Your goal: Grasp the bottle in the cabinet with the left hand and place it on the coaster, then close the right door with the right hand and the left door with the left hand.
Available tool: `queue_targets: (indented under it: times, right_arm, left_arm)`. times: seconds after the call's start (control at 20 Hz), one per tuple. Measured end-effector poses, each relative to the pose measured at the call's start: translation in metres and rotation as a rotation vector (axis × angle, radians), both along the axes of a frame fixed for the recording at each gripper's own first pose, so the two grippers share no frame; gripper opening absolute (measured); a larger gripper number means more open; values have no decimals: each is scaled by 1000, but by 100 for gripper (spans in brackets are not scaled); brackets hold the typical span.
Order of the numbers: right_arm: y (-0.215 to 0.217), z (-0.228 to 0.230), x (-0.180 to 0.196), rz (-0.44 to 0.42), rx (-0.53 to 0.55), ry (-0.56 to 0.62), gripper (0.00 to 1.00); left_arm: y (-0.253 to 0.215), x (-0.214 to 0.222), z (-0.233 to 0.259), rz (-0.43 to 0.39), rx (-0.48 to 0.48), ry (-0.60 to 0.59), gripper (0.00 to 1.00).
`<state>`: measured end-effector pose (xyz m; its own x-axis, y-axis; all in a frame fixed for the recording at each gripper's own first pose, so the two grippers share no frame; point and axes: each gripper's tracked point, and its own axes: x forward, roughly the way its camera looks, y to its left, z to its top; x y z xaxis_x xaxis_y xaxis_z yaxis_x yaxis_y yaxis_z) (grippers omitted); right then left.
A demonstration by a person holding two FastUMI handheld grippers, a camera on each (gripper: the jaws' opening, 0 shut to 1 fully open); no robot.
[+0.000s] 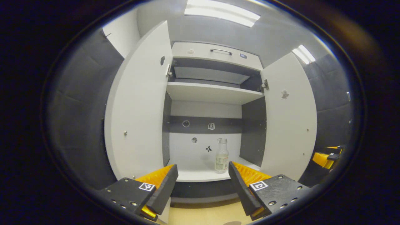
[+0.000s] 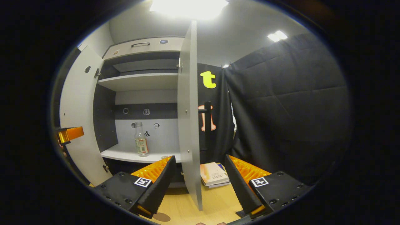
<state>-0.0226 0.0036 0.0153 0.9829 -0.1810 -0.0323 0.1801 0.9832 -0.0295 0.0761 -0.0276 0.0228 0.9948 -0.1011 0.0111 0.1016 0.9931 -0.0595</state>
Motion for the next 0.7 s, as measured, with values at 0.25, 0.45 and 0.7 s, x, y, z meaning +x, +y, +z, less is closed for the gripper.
queue_targets:
  times: [0.25,0.45,0.7]
  right_arm:
    - [-4,10,-5,-127,12,7,99]
    - [-49,3,5,-218,6,-1,99]
    - [-75,2,22,-269,28,-8,99]
  left_arm:
    - [-33,63,17,-78,23,-18,94]
    - [-56,109,17,-127,41,-4,94]
    - [-80,169,12,-151,50,14,94]
